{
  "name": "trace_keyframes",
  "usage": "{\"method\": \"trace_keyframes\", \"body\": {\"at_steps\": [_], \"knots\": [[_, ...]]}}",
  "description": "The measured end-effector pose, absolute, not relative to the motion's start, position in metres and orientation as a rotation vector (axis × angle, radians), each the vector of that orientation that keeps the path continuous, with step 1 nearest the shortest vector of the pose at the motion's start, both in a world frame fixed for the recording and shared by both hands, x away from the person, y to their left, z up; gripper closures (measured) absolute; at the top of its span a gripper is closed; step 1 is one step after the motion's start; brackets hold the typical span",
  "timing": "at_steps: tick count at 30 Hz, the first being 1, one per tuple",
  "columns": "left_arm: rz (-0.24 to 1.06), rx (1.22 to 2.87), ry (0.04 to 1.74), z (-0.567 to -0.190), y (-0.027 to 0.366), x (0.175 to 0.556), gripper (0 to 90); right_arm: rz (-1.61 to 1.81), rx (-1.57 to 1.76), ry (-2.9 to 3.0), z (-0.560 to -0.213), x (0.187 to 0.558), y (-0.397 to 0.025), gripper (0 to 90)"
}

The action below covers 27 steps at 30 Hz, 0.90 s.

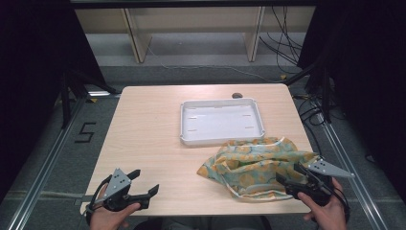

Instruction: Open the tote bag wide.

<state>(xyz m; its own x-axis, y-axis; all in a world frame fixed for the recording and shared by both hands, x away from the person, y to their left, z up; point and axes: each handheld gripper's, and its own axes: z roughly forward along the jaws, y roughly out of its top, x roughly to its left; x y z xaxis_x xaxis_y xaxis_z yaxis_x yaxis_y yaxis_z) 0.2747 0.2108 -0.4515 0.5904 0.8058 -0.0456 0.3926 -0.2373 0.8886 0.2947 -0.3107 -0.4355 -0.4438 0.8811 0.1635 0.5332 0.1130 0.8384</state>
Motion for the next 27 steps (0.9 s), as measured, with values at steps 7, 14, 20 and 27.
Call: {"method": "trace_keyframes", "body": {"at_steps": [7, 14, 20, 27], "knots": [[0.531, 1.858, 0.976, -0.451, 0.209, 0.274, 17.3, 1.271, 1.419, 2.016, -0.434, 0.292, -0.309, 21.8], [0.524, 1.874, 0.951, -0.452, 0.206, 0.275, 17.7, 1.249, 1.402, 2.029, -0.434, 0.293, -0.310, 21.4], [0.498, 1.888, 0.946, -0.453, 0.201, 0.276, 18.4, 1.245, 1.403, 2.033, -0.434, 0.293, -0.310, 21.3], [0.484, 1.896, 0.886, -0.451, 0.191, 0.282, 18.4, 1.248, 1.420, 2.034, -0.433, 0.292, -0.310, 21.3]]}}
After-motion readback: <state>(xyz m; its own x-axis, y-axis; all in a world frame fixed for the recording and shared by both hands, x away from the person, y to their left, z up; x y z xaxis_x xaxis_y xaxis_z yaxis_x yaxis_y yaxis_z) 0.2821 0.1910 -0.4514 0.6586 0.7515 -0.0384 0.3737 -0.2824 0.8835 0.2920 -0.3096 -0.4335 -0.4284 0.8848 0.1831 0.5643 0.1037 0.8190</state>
